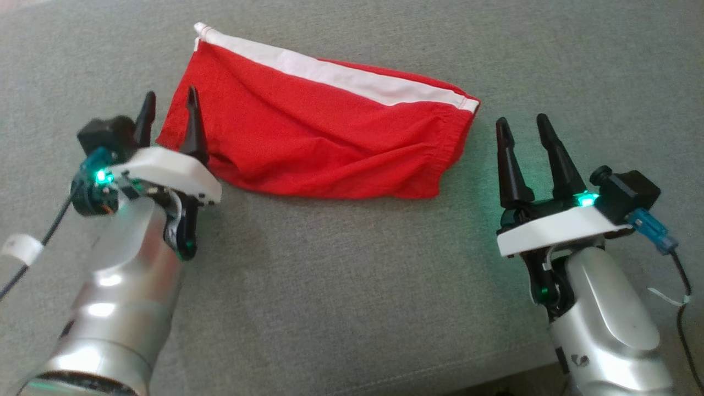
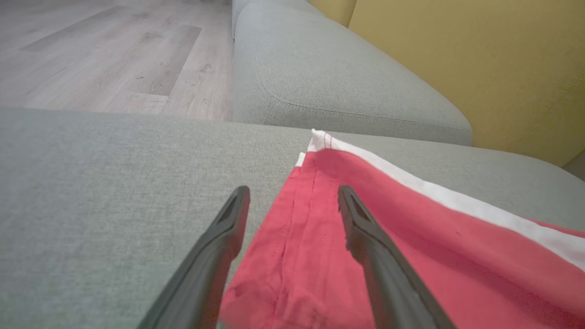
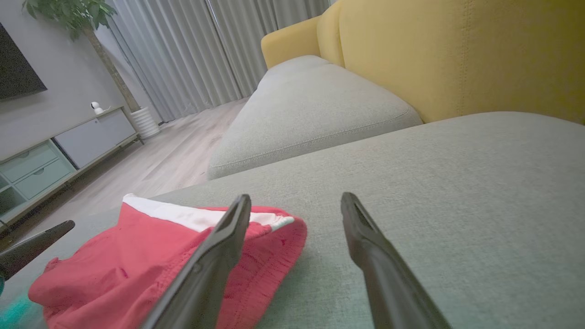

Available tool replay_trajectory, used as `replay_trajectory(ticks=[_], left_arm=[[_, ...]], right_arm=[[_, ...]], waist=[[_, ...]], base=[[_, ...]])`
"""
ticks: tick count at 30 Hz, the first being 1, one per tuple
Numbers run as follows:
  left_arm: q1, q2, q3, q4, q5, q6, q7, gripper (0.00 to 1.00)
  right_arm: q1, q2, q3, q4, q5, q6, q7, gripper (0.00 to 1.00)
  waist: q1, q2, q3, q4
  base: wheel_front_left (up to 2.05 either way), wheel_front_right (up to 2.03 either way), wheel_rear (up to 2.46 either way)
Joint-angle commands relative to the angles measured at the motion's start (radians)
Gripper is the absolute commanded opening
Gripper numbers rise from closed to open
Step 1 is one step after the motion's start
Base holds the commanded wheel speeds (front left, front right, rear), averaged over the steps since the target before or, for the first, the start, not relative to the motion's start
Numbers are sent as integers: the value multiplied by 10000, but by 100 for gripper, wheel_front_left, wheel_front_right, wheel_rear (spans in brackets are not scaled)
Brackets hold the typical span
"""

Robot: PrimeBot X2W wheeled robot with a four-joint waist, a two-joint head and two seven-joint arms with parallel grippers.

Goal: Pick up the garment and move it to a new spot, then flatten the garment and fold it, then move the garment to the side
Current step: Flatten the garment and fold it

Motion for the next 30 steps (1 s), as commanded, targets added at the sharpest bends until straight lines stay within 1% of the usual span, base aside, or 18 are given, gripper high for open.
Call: replay_trajectory(ticks=[1,4,8,10,14,15,16,17,20,23,26,28,29,30], left_arm=[[-111,241,312,-313,138,19,-93,100],[77,188,386,-243,350,-16,-94,100],[185,308,338,269,785,423,-94,100],[206,378,141,628,1080,605,-94,100],[182,319,-66,1416,1232,664,-83,100],[168,300,-85,1593,1230,676,-50,81],[157,274,-90,1748,1210,671,-27,47],[151,243,-74,1867,1166,636,-26,0],[207,166,-51,2081,1077,529,-40,0],[404,85,164,2013,882,520,-77,0],[879,-16,582,1364,669,592,-89,0],[1457,-101,877,704,657,706,-91,0],[1457,-101,877,704,657,706,-91,0],[1804,-161,1040,367,661,766,-91,0]], right_arm=[[106,123,122,-354,-61,-7,-65,100],[201,123,38,-333,-128,-7,-65,100],[296,124,-16,-296,-201,-7,-65,100],[343,124,-28,-302,-224,-7,-65,100],[403,124,-89,-256,-232,-7,-65,100],[414,124,-105,-244,-226,-7,-65,100],[423,124,-122,-236,-222,-7,-65,100],[429,124,-129,-227,-222,-7,-65,100],[453,124,-169,-212,-213,-7,-65,100],[517,124,-210,-174,-275,-7,-65,100],[683,124,-306,-110,-433,-7,-65,100],[875,124,-374,-11,-547,-7,-65,100],[875,124,-374,-11,-547,-7,-65,100],[984,124,-403,39,-593,-7,-65,100]], waist=[[1,0,-17,-50],[1,0,-58,-157],[1,0,-120,-291],[1,0,-146,-334],[1,0,-174,-346],[1,0,-181,-337],[1,0,-190,-325],[1,0,-203,-314],[1,0,-314,-235],[1,0,-565,-95],[1,0,-977,127],[1,0,-1317,305],[1,0,-1317,305],[1,0,-1486,398]], base=[[0,0,0],[0,0,0],[0,0,0],[0,0,0],[0,0,0],[0,0,0],[0,0,0],[0,0,0],[0,0,0],[0,0,0],[0,0,0],[0,0,0],[0,0,0],[0,0,0]])
